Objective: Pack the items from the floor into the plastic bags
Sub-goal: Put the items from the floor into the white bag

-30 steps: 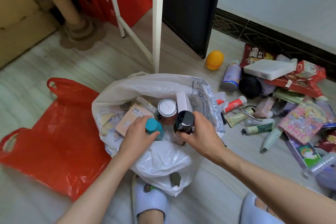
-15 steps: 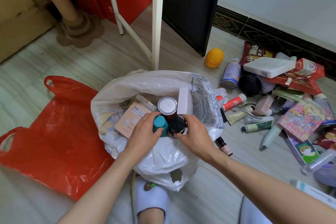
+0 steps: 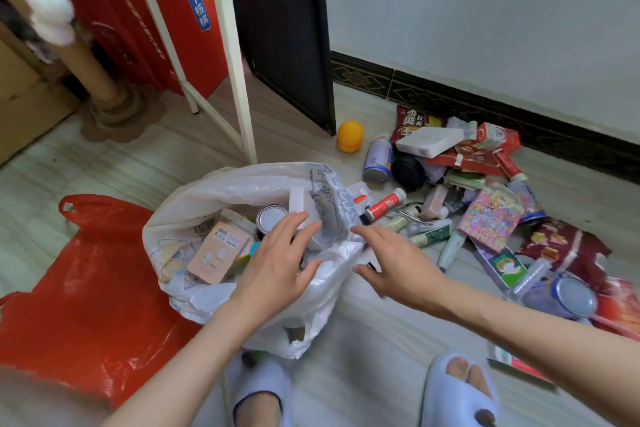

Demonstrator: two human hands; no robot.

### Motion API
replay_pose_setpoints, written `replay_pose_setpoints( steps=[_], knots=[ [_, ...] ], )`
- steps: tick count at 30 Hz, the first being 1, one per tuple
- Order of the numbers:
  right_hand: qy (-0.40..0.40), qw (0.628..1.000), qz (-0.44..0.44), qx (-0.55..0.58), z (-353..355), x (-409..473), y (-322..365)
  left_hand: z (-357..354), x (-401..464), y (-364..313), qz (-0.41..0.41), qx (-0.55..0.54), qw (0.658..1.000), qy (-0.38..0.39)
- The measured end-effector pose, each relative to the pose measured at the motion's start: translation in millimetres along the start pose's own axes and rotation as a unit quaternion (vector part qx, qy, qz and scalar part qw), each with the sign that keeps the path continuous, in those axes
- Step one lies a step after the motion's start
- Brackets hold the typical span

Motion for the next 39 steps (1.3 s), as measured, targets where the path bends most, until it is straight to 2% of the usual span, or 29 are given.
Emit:
replay_pose_setpoints(
  steps=[4, 8, 11, 14, 17, 19, 22, 26, 33, 37, 39],
  knots=[
    [0.014, 0.998, -0.02, -0.052, 29.2, -71.4, -43.5, -17.5, 9.0, -64.6, -0.115, 0.07, 0.99, 0.042],
    [-0.019, 0.991, -0.115, -0.061, 43.3, -145.3, -106.2, -48.7, 25.5, -105.3, -0.177, 0.113, 0.974, 0.086],
    [-0.065, 0.969, -0.236, -0.031, 30.6, -206.6, -148.9, -94.6, 20.5, -111.4, -0.164, 0.129, 0.968, 0.136],
    [-0.038, 0.952, -0.304, -0.031, -6.2, -252.9, -172.7, -142.9, 3.3, -106.7, -0.152, 0.113, 0.964, 0.187],
    [-0.003, 0.959, -0.279, -0.054, -40.7, -264.6, -188.8, -170.3, 0.5, -99.7, -0.152, 0.146, 0.959, 0.187],
    [0.036, 0.951, -0.297, -0.08, -57.0, -263.2, -206.4, -188.3, 5.6, -91.7, -0.14, 0.157, 0.958, 0.196],
    [0.111, 0.95, -0.27, -0.111, -85.8, -249.7, -227.2, -214.1, 12.7, -78.3, -0.14, 0.173, 0.954, 0.2],
    [0.171, 0.946, -0.241, -0.134, -106.6, -238.0, -241.1, -236.7, 21.4, -70.4, -0.174, 0.208, 0.939, 0.214],
    [0.086, 0.957, -0.255, -0.107, -90.7, -222.2, -233.3, -236.7, 30.1, -72.3, -0.163, 0.163, 0.95, 0.212],
    [0.023, 0.96, -0.279, -0.021, -62.4, -192.7, -201.0, -193.3, 30.0, -88.2, -0.1, 0.025, 0.979, 0.177],
    [0.015, 0.969, -0.244, -0.014, -41.5, -166.3, -174.6, -152.0, 31.6, -91.4, -0.07, -0.02, 0.989, 0.128]
  ],
)
Point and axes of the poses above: each hand's wrist, its own x-axis towards the middle knuckle, its own z-axis out of the back of the hand, y = z × x, the point moved 8 cm from there along x, towards the middle knuckle, and after that the axes turned 10 degrees about z, right-handed, at the moved point
